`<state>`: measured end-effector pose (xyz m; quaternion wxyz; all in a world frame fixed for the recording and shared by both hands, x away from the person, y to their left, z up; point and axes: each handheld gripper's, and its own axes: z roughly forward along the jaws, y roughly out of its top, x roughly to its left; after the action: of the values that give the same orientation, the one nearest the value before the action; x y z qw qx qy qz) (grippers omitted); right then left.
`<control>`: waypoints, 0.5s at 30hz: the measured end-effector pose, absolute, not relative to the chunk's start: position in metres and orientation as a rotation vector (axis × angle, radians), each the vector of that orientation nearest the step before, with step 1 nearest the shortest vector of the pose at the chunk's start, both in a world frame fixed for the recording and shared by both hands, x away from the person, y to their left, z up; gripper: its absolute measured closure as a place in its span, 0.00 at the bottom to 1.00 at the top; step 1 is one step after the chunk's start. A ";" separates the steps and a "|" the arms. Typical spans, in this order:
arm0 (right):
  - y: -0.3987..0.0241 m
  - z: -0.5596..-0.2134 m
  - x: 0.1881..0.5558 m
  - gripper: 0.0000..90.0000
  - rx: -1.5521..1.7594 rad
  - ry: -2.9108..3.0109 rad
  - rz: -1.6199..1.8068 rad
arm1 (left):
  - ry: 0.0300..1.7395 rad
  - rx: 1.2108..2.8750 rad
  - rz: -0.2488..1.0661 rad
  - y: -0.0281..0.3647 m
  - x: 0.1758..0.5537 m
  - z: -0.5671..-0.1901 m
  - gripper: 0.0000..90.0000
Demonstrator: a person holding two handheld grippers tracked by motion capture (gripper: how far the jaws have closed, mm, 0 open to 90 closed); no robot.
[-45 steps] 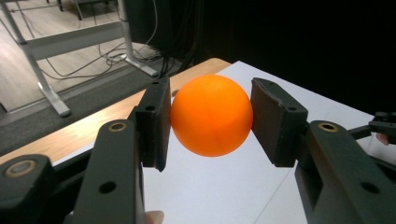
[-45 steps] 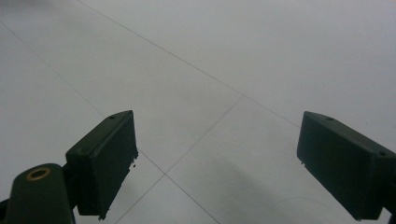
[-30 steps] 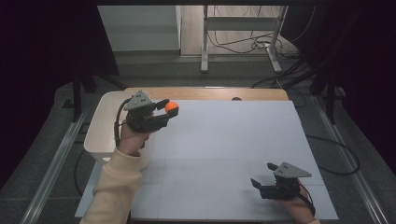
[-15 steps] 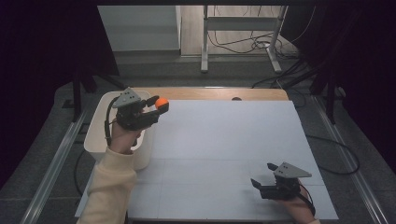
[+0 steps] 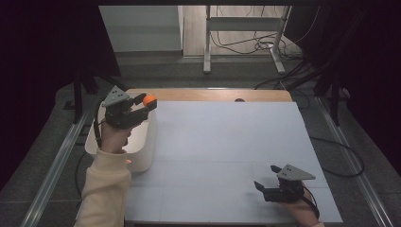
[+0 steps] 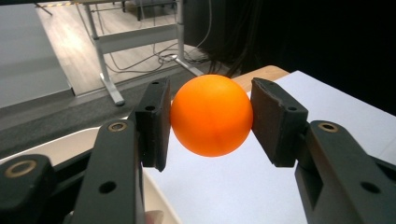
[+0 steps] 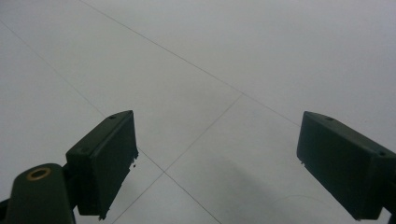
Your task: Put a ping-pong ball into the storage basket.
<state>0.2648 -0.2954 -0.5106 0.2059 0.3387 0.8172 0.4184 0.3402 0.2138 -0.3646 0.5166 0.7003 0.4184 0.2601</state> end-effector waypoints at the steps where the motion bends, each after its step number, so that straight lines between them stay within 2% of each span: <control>1: -0.295 -0.511 0.265 0.14 0.944 2.277 1.166 | 1.009 1.680 0.625 0.215 0.341 -0.365 0.56; 15: -0.295 -0.511 0.265 0.14 0.943 2.280 1.160 | 1.123 1.676 0.687 0.238 0.348 -0.373 0.56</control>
<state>0.2649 -0.2952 -0.5109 0.2061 0.3386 0.8181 0.4165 0.3482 0.2383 -0.3727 0.4838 0.6883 0.4610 0.2822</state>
